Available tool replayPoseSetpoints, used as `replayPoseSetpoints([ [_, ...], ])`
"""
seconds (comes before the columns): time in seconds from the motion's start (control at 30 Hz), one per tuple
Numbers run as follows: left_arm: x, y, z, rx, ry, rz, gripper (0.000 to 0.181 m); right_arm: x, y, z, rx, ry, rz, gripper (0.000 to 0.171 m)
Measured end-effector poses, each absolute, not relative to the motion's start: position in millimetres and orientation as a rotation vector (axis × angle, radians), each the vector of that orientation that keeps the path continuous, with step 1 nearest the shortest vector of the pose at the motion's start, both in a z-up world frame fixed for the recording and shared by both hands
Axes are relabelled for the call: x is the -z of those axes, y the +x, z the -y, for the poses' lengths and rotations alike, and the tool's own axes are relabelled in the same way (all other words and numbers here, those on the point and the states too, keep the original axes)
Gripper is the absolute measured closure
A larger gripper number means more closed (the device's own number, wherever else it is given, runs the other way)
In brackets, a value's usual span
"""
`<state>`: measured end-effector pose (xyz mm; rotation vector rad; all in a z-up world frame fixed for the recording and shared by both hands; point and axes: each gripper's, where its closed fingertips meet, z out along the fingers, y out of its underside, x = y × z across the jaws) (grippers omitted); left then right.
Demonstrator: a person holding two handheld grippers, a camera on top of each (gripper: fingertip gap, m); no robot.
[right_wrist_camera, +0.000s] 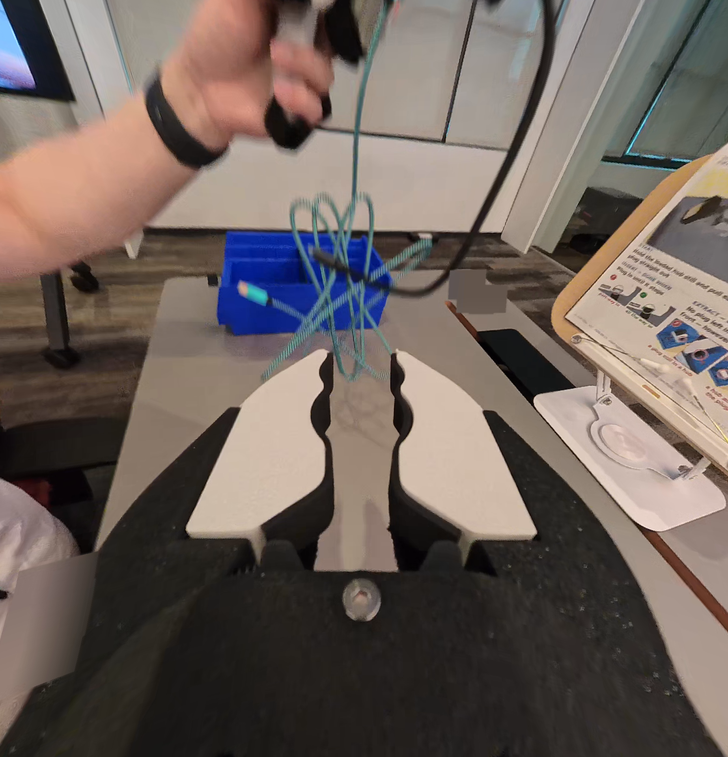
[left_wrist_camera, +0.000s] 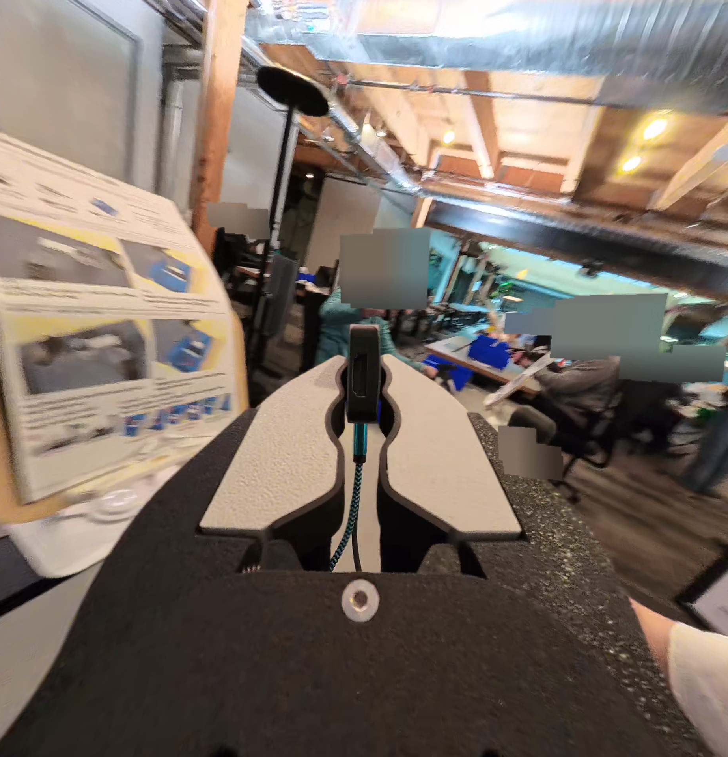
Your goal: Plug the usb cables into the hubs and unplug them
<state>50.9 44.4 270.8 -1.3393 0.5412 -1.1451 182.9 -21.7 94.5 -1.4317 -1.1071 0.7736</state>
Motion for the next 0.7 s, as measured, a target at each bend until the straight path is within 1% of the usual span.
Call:
replayPoseSetpoints([
  [0.13, -229, 110, -34, 1.249, -1.349, -0.620, 0.170, -119, 211, 26, -0.835, -1.419, 0.968, 0.145],
  [0.3, -185, 167, -12, 1.271, -1.372, -0.772, 0.170, -134, 249, 4, -0.767, -1.404, 0.849, 0.134],
  [0.37, -168, 184, 0, 1.270, -1.378, -0.841, 0.170, -134, 253, 1, -0.821, -1.399, 0.865, 0.123],
  [0.47, -148, 198, 14, 1.267, -1.376, -0.896, 0.170, -125, 244, 11, -1.020, -1.385, 0.947, 0.119],
  [0.57, -139, 204, 26, 1.328, -1.350, -0.916, 0.170, -103, 233, 15, -1.086, -1.416, 1.003, 0.118],
  [0.6, -135, 205, 28, 1.334, -1.352, -0.922, 0.170, -98, 229, 17, -1.104, -1.410, 1.026, 0.119],
  [0.63, -131, 206, 29, 1.335, -1.354, -0.930, 0.170, -95, 225, 23, -1.136, -1.391, 1.052, 0.125],
  [0.7, -126, 207, 33, 1.348, -1.346, -0.946, 0.170, -91, 216, 33, -1.213, -1.355, 1.092, 0.144],
])
